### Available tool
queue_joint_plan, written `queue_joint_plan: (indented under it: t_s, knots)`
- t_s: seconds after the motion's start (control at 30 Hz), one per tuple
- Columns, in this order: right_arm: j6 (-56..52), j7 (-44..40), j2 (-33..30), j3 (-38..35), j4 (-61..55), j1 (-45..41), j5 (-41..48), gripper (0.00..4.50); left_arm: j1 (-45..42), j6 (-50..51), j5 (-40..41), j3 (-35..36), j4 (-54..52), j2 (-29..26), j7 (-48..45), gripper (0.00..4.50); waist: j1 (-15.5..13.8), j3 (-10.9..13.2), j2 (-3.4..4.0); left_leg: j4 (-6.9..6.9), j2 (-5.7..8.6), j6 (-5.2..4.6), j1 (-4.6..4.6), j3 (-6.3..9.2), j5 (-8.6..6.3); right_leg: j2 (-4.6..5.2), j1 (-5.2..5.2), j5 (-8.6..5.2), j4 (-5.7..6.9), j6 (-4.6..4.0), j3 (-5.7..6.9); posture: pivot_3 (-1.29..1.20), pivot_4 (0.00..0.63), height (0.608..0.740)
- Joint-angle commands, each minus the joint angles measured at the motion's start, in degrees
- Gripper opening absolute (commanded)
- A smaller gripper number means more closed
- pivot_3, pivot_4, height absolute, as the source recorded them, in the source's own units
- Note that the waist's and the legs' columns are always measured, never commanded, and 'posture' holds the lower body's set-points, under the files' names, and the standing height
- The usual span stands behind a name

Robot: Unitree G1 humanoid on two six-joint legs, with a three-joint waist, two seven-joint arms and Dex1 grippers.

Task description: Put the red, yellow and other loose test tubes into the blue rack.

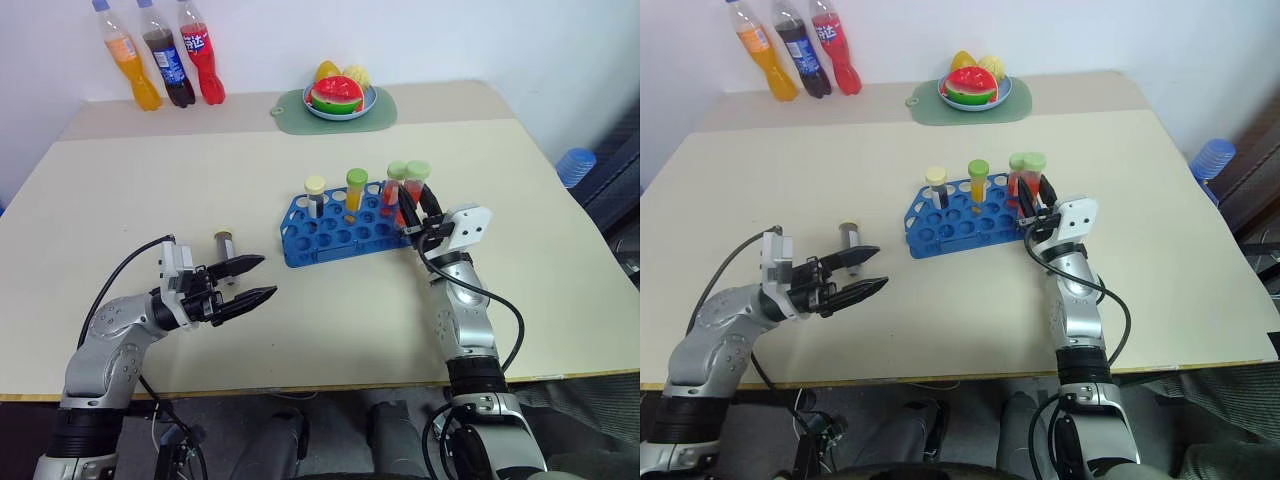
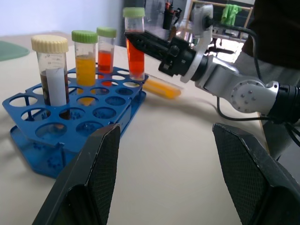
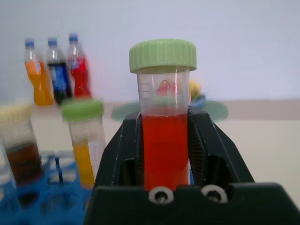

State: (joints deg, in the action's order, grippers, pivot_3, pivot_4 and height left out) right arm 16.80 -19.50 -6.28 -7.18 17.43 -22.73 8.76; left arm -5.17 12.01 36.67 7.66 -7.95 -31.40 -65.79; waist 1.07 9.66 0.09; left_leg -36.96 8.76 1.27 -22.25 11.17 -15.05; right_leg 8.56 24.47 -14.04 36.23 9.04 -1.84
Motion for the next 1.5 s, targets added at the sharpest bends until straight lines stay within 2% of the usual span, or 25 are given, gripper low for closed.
queue_joint_plan:
  t_s: [0.03,0.13,0.2,0.23,0.37,0.43,0.57,0.7,0.87,1.03,1.1,1.3,1.5]
  knots:
    - [0.86,-0.19,-0.33,0.28,-0.45,0.51,0.51,0.78,0.24,-1.0,0.26,0.7,-2.14,0.07,0.3,3.25,-0.03,0.0,-0.01,0.0,0.0,0.0,0.0,0.0,0.0,0.0,0.0,0.0,0.0,0.0,0.0,0.0,0.15,0.74]
    - [0.33,-2.27,-0.21,0.57,-0.38,0.53,2.32,0.78,0.18,-0.96,0.17,0.12,-2.33,0.49,0.45,3.25,-0.04,0.0,-0.01,0.0,0.0,0.0,0.0,0.0,0.0,0.0,-0.01,0.0,0.0,0.0,0.0,0.0,0.15,0.74]
    - [0.69,-2.88,-0.38,0.82,-0.39,0.36,2.4,1.87,-0.05,-0.93,0.1,-0.1,-2.22,0.66,0.45,3.25,-0.04,0.0,-0.01,0.0,0.0,0.0,0.0,0.0,0.0,0.0,-0.01,0.0,0.0,0.0,0.0,0.0,0.15,0.74]
    - [0.87,-2.77,-0.95,1.08,-0.75,0.27,1.53,2.21,-0.3,-0.89,0.11,-0.14,-2.05,0.72,0.45,3.25,-0.01,0.0,0.0,0.0,0.0,0.0,0.0,0.0,0.0,0.0,-0.01,0.0,0.0,0.0,0.0,0.0,0.15,0.74]
    - [-2.52,-0.69,-3.77,1.71,-5.76,1.13,-1.86,4.24,-0.56,-0.94,0.03,-0.19,-1.74,0.85,0.32,3.25,-0.05,0.01,0.01,0.02,-0.01,0.0,0.0,0.0,0.0,-0.01,0.02,0.0,0.0,0.0,0.0,0.0,0.15,0.74]
    - [-5.4,-1.22,-5.65,2.3,-10.34,2.69,-2.32,4.24,-0.39,-1.0,-0.04,-0.25,-1.82,0.96,0.3,3.25,-0.25,0.01,0.01,0.02,0.0,0.0,0.0,-0.01,0.0,0.0,0.02,0.0,0.0,0.0,0.0,0.0,0.15,0.74]
    - [-25.01,2.28,-11.11,2.25,-29.27,9.67,-7.37,4.24,-0.18,-1.39,-0.43,-0.78,-1.45,1.54,0.17,3.25,-0.59,0.0,0.01,0.0,0.01,-0.01,-0.03,0.0,0.0,0.01,0.02,0.0,-0.02,0.0,0.0,0.0,0.15,0.74]
    - [-41.79,-3.67,-18.2,-0.08,-43.45,14.17,0.31,4.24,-0.45,-1.61,-0.84,-1.43,-1.07,2.4,0.06,3.25,-0.49,0.0,0.0,-0.02,0.01,-0.25,-0.06,-0.01,-0.14,0.02,0.01,0.0,-0.03,0.0,-0.01,0.0,0.15,0.74]
    - [-61.46,-9.56,-27.44,-5.07,-50.4,14.1,10.6,4.24,-0.9,-1.93,-1.15,-2.21,-0.46,3.05,-0.32,3.25,-0.57,0.0,-0.02,-0.03,-0.05,-0.37,-0.06,-0.07,-0.21,0.01,-0.01,0.0,-0.07,0.0,-0.01,0.0,0.15,0.74]
    - [-84.84,-7.26,-32.37,-7.36,-40.03,0.47,15.17,4.24,-1.51,-2.18,-1.42,-2.99,0.2,3.1,-1.02,3.25,-0.46,0.02,-0.04,-0.07,-0.07,-0.39,-0.07,-0.17,-0.22,0.02,-0.03,0.01,-0.11,-0.02,-0.01,0.0,0.15,0.74]
    - [-89.67,-6.97,-33.45,-6.46,-33.78,-5.88,15.14,4.24,-1.72,-2.41,-1.53,-3.34,0.33,2.82,-1.82,3.25,-0.54,0.02,-0.04,-0.07,-0.1,-0.39,-0.07,-0.18,-0.22,0.01,-0.03,0.03,-0.12,-0.05,0.0,0.0,0.15,0.74]
    - [-91.95,-8.89,-35.6,-1.15,-18.7,-17.27,13.62,4.24,-1.48,-3.14,-1.92,-4.24,-0.81,0.79,-5.07,3.25,-0.56,0.03,-0.05,-0.05,-0.09,-0.49,-0.16,-0.21,-0.28,0.04,0.01,0.03,-0.24,-0.04,0.01,0.0,0.15,0.74]
    - [-88.36,-11.43,-35.7,4.77,-6.87,-22.46,11.35,4.24,-1.85,-3.67,-2.66,-4.96,-1.72,-0.67,-6.47,3.25,-0.44,0.03,-0.05,-0.06,-0.08,-0.5,-0.16,-0.23,-0.29,0.04,0.01,0.04,-0.24,-0.04,0.01,0.0,0.15,0.74]
